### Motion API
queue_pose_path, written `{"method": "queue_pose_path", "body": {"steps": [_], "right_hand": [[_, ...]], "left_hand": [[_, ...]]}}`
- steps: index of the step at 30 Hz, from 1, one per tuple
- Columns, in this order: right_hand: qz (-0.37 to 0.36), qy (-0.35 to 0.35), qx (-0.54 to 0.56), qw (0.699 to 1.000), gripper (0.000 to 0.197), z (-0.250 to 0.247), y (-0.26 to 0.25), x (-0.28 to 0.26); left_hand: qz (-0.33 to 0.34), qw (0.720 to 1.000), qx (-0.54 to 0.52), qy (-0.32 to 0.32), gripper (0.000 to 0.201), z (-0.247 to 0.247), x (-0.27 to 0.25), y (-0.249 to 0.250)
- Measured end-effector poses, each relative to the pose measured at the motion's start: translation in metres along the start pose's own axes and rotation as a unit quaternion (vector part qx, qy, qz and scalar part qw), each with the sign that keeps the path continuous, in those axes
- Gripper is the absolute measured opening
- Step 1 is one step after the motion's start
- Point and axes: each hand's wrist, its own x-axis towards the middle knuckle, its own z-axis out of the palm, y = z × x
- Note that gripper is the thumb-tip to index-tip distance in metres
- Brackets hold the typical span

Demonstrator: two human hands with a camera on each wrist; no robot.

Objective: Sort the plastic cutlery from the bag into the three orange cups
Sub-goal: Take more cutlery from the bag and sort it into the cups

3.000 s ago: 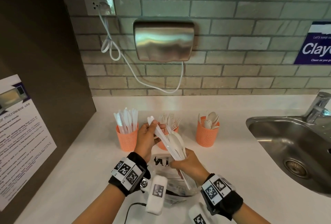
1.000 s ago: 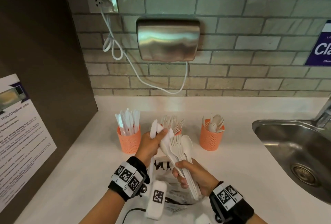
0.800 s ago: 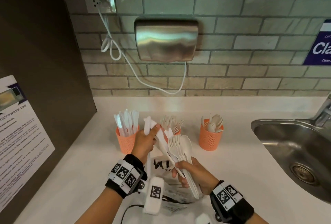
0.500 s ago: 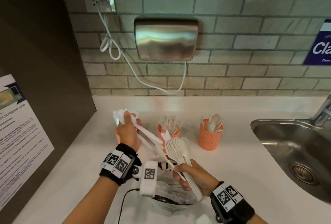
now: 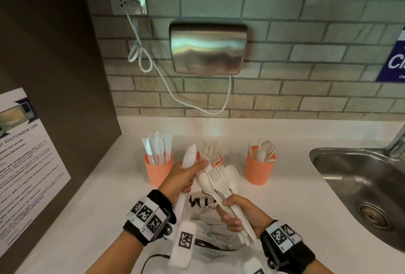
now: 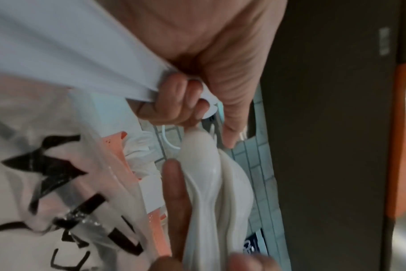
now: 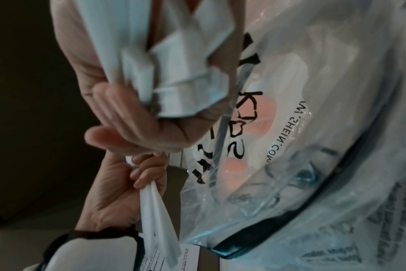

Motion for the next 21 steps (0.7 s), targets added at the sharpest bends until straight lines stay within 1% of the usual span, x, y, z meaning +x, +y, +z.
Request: {"method": "queue_pose_path", "body": {"steps": [3, 5, 6, 8, 10, 12, 14, 15, 17, 19, 21], "right_hand": [[-0.011, -0.029, 0.032, 0.999, 0.063, -0.004, 0.004, -0.001], [-0.004, -0.057, 0.056, 0.997, 0.062, -0.006, 0.004, -0.001], [0.004, -0.069, 0.062, 0.996, 0.056, -0.007, 0.004, -0.001], [0.016, -0.096, 0.071, 0.993, 0.039, -0.009, 0.003, 0.001], [0.005, -0.147, 0.097, 0.984, 0.025, -0.01, 0.0, 0.002], [-0.006, -0.189, 0.114, 0.975, 0.033, -0.011, -0.004, 0.002], [0.008, -0.207, 0.131, 0.969, 0.044, -0.011, -0.005, 0.004], [0.019, -0.21, 0.145, 0.967, 0.05, -0.011, -0.005, 0.005], [0.029, -0.213, 0.151, 0.965, 0.055, -0.011, -0.004, 0.007], [0.034, -0.213, 0.15, 0.965, 0.055, -0.011, -0.003, 0.007], [0.042, -0.213, 0.154, 0.964, 0.055, -0.01, -0.003, 0.008]], "left_hand": [[0.028, 0.999, 0.033, 0.01, 0.019, 0.013, -0.004, 0.002], [0.032, 0.998, 0.042, 0.025, 0.019, 0.016, -0.004, 0.002], [0.035, 0.998, 0.043, 0.031, 0.018, 0.015, -0.004, 0.002], [0.049, 0.997, 0.032, 0.049, 0.013, 0.014, -0.003, 0.002], [0.059, 0.996, 0.003, 0.069, 0.012, 0.013, -0.001, 0.0], [0.065, 0.993, -0.025, 0.095, 0.016, 0.012, 0.002, -0.003], [0.071, 0.99, -0.036, 0.117, 0.019, 0.012, 0.003, -0.005], [0.071, 0.99, -0.039, 0.118, 0.019, 0.012, 0.003, -0.006], [0.063, 0.993, -0.042, 0.096, 0.016, 0.013, 0.002, -0.007], [0.044, 0.997, -0.034, 0.058, 0.01, 0.014, 0.0, -0.008], [0.027, 0.999, -0.018, 0.04, 0.01, 0.013, 0.0, -0.01]]}}
